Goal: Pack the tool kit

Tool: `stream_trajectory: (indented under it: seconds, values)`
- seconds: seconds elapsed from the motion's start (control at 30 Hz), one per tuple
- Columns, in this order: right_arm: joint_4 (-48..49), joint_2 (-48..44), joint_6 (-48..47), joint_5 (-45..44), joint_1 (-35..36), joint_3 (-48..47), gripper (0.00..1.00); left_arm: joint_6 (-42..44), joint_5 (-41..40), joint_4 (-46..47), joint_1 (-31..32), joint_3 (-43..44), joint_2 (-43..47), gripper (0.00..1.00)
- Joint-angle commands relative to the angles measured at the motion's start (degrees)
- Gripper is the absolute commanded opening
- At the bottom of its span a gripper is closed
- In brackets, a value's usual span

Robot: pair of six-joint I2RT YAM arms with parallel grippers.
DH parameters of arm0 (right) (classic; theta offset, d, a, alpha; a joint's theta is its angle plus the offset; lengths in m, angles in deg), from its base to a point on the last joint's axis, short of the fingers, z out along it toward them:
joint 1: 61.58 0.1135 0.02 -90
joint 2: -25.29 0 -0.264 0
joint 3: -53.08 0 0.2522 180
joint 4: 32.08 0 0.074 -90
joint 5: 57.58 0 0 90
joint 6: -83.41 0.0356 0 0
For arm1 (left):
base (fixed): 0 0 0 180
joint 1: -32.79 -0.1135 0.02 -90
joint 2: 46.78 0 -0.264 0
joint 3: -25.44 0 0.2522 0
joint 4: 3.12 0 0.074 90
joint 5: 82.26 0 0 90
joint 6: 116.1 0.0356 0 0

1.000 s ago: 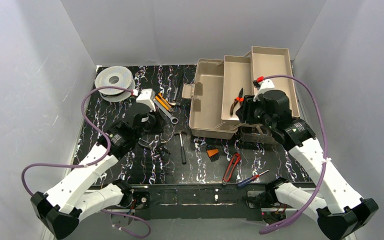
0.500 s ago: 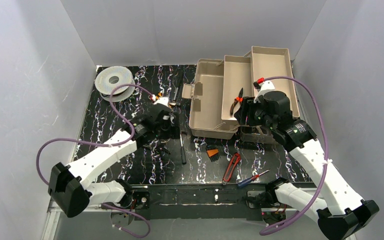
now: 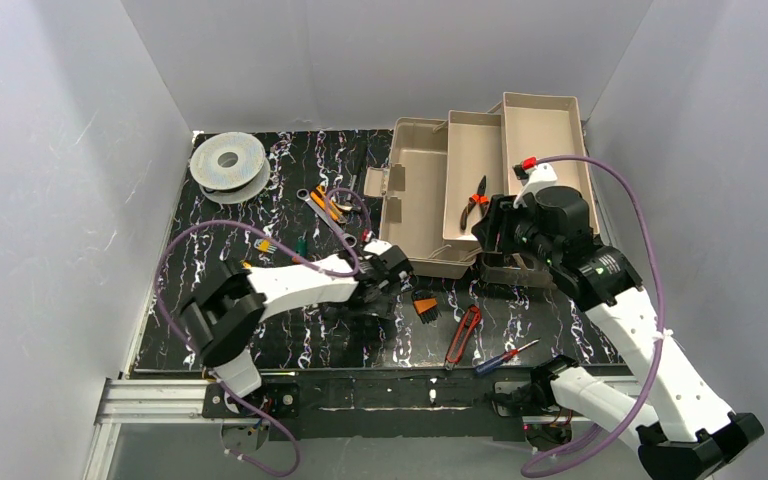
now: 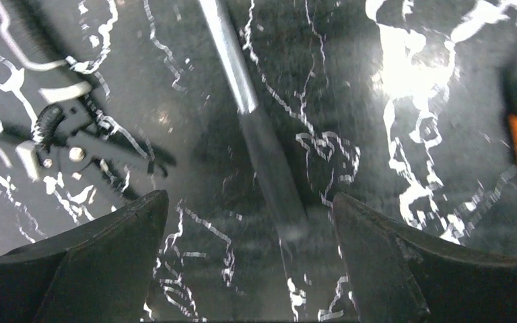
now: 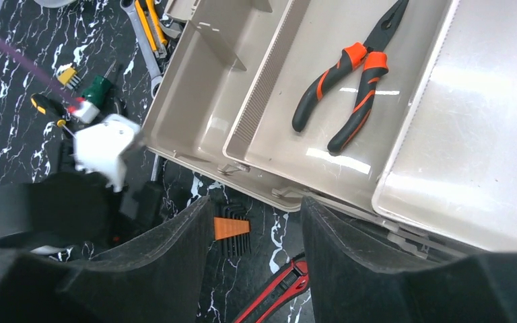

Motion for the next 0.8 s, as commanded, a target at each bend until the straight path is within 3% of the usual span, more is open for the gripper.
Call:
stream_trajectory:
  seconds: [0.0,0.23,0.43,0.53,0.77]
  values:
    - [0.1,-2.4,0.4,-0.9,0.0,0.6,0.59,-4.4,-4.4,-3.6,0.3,3.5,-5.7,0.83]
    - [-0.3,-4.6,0.6,-2.0,-0.1,1.7,0.58,-8.3,-4.8,0.8,0.3,-1.8,-3.7,0.54]
    - [-0.5,-5.2,0.7,-1.7,-0.1,1.4,0.58,-13.0,-1.9,5.4,0.2,-8.3,-1.0,0.5]
    - [-0.8,-5.4,0.7,-1.7,-0.1,1.2,0.58,-14.4,-0.4,8.6,-0.2,-11.3,0.7,0.43]
    - [-1.8,-6.2,0.8,-1.2,-0.1,0.8,0.58,-16.6,-1.0,9.1,-2.0,-14.5,4.1,0.04]
